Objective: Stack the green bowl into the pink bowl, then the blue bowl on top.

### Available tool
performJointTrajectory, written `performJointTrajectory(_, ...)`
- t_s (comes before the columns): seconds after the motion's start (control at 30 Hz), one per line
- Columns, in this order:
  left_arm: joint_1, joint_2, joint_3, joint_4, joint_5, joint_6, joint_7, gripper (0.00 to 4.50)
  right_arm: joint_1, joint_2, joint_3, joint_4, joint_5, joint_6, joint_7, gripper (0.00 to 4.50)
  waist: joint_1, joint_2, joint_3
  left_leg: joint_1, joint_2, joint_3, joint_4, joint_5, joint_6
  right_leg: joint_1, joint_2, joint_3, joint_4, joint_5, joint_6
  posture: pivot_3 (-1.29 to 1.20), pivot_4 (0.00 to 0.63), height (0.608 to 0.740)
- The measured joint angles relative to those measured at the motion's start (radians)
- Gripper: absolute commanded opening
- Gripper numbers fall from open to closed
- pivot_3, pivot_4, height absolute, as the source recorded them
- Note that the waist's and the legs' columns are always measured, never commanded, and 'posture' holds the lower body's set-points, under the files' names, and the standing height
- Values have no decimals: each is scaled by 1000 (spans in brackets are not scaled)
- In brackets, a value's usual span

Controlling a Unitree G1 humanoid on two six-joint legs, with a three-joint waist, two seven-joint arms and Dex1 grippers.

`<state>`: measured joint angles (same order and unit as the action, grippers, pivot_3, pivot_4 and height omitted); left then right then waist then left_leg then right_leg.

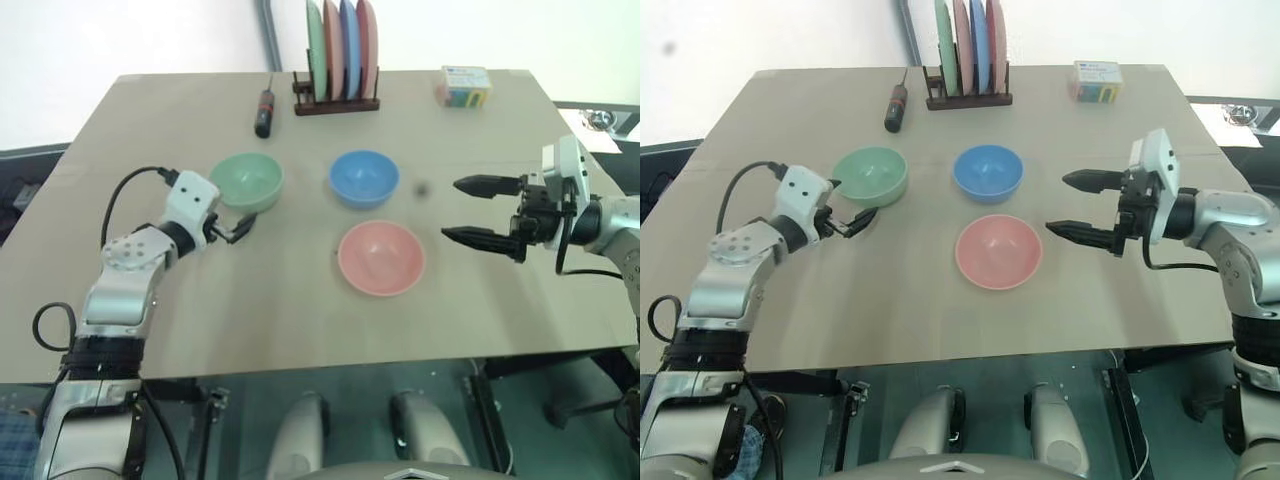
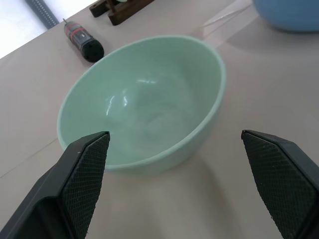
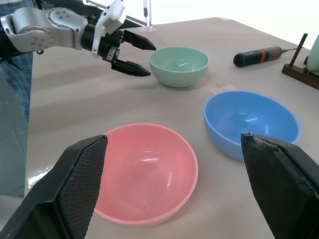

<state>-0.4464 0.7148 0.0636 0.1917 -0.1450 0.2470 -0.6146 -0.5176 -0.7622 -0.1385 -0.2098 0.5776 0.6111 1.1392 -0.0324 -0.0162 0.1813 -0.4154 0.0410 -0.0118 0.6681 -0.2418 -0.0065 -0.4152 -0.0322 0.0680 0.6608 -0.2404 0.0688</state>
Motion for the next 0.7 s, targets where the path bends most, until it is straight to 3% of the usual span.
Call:
performJointTrajectory(0.2,-89,-26,-48,174,47,-110,-48,4500,1,-3,0,7,-1,-14,-14,4481,0,0,0,0,0,0,0,0,0,0,0,0,0,0,0,0,150,740)
performJointTrajectory(0.37,-315,-39,-127,547,146,-290,-125,4500,-2,-4,7,19,-1,-30,-16,4481,4,0,0,0,0,0,1,0,0,0,0,0,0,0,0,0,150,740)
performJointTrajectory(0.47,-371,-51,-151,693,180,-363,-146,4500,-3,-5,7,28,-1,-32,-13,4481,0,0,0,-1,0,0,0,0,0,0,0,0,0,0,0,0,150,740)
performJointTrajectory(0.5,-389,-51,-154,721,188,-377,-155,4009,-5,-5,7,29,0,-32,-13,4500,0,0,0,-1,0,0,0,0,0,0,0,0,0,0,0,0,150,740)
performJointTrajectory(0.53,-403,-51,-158,745,196,-391,-164,3974,-8,-4,8,30,1,-32,-12,4500,0,0,0,-1,0,0,0,0,0,0,0,0,1,0,0,0,150,740)
performJointTrajectory(0.7,-478,-51,-192,882,242,-465,-232,1855,-12,-7,7,29,9,-33,-10,4500,-2,0,0,0,0,0,0,0,0,0,0,0,1,0,0,0,150,740)
